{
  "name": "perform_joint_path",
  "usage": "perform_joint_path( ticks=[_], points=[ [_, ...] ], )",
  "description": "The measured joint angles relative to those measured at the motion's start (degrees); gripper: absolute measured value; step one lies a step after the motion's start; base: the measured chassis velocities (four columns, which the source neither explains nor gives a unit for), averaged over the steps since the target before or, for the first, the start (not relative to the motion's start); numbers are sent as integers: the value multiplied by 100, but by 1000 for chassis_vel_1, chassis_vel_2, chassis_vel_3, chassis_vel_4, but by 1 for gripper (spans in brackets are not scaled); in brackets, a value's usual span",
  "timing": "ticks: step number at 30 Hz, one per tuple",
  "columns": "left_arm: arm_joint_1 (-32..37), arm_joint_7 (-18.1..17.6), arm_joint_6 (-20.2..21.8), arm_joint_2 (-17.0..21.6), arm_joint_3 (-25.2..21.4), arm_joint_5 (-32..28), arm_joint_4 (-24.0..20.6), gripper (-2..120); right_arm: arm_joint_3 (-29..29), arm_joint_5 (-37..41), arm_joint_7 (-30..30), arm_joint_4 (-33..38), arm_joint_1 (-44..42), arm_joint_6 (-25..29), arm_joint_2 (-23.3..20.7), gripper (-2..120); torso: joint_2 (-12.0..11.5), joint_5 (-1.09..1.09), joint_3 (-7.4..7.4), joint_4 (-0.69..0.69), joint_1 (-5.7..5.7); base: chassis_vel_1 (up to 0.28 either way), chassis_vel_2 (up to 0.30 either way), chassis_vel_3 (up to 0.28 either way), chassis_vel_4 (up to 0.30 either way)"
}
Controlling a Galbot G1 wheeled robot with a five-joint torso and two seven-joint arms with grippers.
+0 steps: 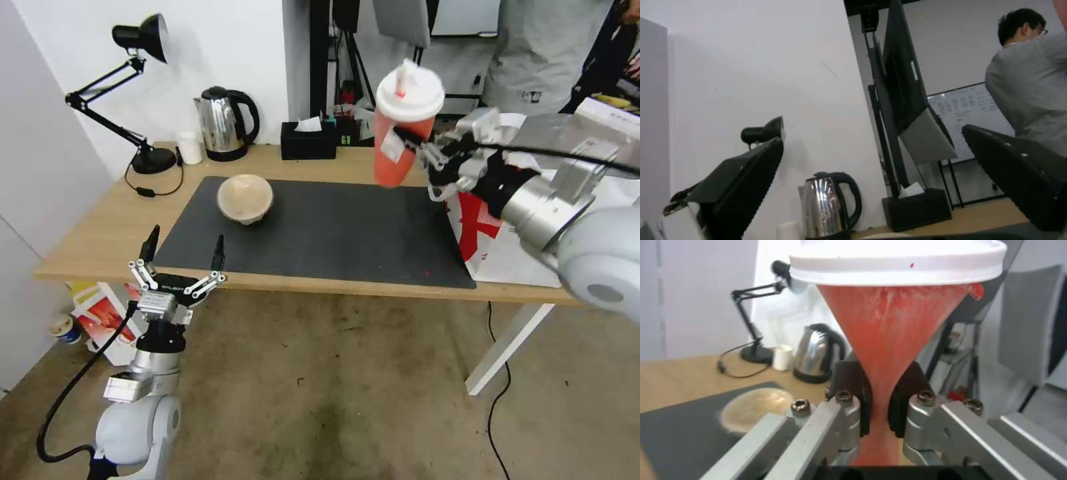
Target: Pick up the trash from the table and place it into the takeout bag.
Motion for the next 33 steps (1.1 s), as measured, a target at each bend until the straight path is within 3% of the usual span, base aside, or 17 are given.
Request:
perform_joint_path(
  ticks=[18, 33],
  points=[
    [27, 5, -48, 31, -44, -19, 27, 100, 44, -151, -190, -1115, 460, 117, -128, 6, 0, 2, 1, 0, 0, 0, 0, 0, 0],
    [-29, 5, -48, 54, -45, -38, 61, 100, 151, -245, -228, -1502, 487, 158, -336, 6, 0, 1, 0, -2, 0, 0, 0, 0, 0]
  ],
)
